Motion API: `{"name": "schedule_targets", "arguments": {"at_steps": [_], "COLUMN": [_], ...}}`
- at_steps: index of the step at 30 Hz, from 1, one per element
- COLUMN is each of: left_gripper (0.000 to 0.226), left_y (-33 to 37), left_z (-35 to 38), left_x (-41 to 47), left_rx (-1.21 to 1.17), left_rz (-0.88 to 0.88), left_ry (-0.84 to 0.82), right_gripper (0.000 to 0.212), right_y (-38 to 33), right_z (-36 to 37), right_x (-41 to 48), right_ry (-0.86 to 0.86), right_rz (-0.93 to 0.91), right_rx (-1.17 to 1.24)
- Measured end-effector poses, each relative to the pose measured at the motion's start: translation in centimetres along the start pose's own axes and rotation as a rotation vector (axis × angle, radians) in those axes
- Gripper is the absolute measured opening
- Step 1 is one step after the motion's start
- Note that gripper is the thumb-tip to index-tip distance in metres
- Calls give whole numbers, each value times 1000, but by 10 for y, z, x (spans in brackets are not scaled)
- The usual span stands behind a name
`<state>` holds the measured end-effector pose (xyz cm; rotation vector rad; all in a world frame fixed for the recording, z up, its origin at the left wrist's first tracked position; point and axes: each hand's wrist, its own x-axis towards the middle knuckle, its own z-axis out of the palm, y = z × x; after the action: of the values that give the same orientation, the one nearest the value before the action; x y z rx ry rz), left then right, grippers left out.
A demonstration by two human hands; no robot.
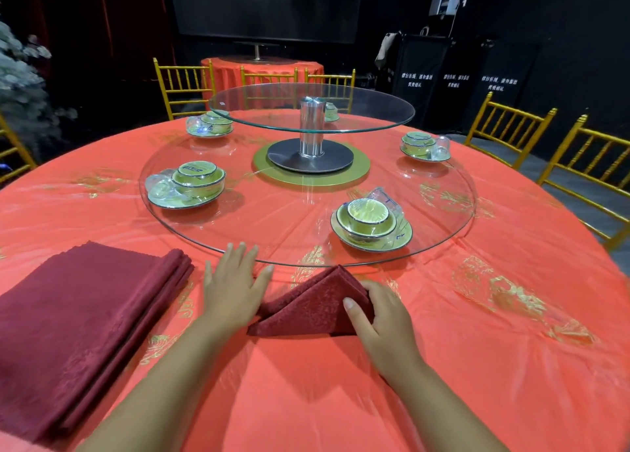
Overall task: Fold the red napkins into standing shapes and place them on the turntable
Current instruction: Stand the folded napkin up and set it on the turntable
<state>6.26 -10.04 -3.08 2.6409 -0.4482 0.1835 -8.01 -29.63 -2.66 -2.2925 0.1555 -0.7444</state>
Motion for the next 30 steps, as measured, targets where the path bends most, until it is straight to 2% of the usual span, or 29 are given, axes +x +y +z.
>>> {"name": "schedule_targets", "arguments": {"at_steps": [4,9,14,19,23,26,30], "left_gripper": [57,58,75,57,66,64,64], "left_y": [-12,-13,-13,-13,-11,-11,-10], "left_z": [8,10,8,6,6,7,8], "left_x": [0,-1,-3,-8,-10,-8,-9], "left_rx": [93,158,64,-169,-129,-62,-33], "left_rz": [34,52,122,233,197,73,115], "left_ry": [-9,31,18,11,95,73,50], "right_gripper": [39,24,29,14,11,17,13], "right_y": [-1,1,4,9,3,0,0], "right_z": [-2,-2,-8,-20,-33,-47,-55], "right_x": [0,0,2,5,16,28,56], "right_ry": [-16,-16,-26,-146,-221,-132,165], "right_rz": [0,-6,-7,-76,-91,-19,62], "right_rx": [-3,15,1,-47,-32,38,58]}}
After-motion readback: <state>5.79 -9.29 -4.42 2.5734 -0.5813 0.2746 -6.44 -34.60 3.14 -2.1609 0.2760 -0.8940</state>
